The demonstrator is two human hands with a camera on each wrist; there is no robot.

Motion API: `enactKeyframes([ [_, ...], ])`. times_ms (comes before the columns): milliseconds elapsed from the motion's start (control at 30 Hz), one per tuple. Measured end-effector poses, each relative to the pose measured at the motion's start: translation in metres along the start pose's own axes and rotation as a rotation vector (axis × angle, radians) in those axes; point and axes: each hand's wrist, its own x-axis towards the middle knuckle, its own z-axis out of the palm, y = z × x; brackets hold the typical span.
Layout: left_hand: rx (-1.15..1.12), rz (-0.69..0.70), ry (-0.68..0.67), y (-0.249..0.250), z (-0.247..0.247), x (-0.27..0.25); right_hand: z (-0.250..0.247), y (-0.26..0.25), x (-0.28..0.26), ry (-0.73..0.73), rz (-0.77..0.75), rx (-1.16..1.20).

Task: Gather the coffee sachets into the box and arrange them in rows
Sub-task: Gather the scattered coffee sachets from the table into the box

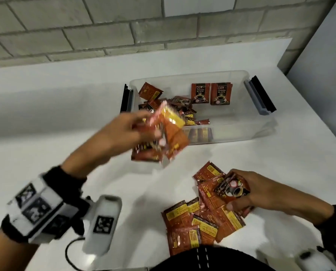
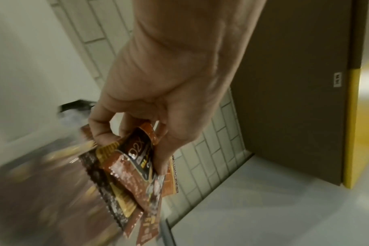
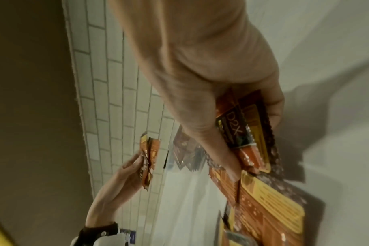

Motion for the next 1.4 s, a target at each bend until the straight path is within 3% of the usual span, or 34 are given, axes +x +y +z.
enactKeyframes([
  [133,0.023,0.09,0.121,0.035,-0.025,0.043,-0.022,-0.021,-0.005,-0.121,0.013,0.069],
  [400,0.34,-0.098,0.051,0.02,-0.03,0.144,-0.059,-0.069,0.002,-0.207,0.03,0.199],
  [500,0.599,-0.113,0.062,0.01,-0.029,0.155,-0.072,-0.098,0.013,-0.226,-0.048,0.32],
  [600,0.877,-0.095,0.154,0.007,-0.029,0.156,-0.078,-0.132,0.034,-0.169,-0.136,0.366],
  [700,0.88,-0.027,0.281,0.012,-0.033,0.146,-0.08,-0.167,0.073,-0.114,-0.137,0.313],
  [767,0.879,0.005,0.287,0.017,-0.038,0.134,-0.08,-0.182,0.101,-0.135,-0.101,0.288],
  [1000,0.695,0.001,0.092,0.03,-0.026,0.044,-0.067,-0.204,0.164,0.046,0.02,0.037],
  [1167,0.709,0.0,-0.344,-0.007,0.039,-0.006,-0.055,-0.21,0.158,0.088,-0.077,-0.157],
  [1267,0.735,-0.04,-0.54,-0.031,0.076,-0.024,-0.052,-0.213,0.153,0.185,-0.047,-0.449],
  [1333,0.719,-0.07,-0.566,-0.043,0.091,-0.033,-0.054,-0.209,0.132,0.345,-0.151,-0.716],
  [1400,0.704,-0.06,-0.544,-0.052,0.099,-0.039,-0.048,-0.199,0.092,0.427,-0.376,-0.817],
])
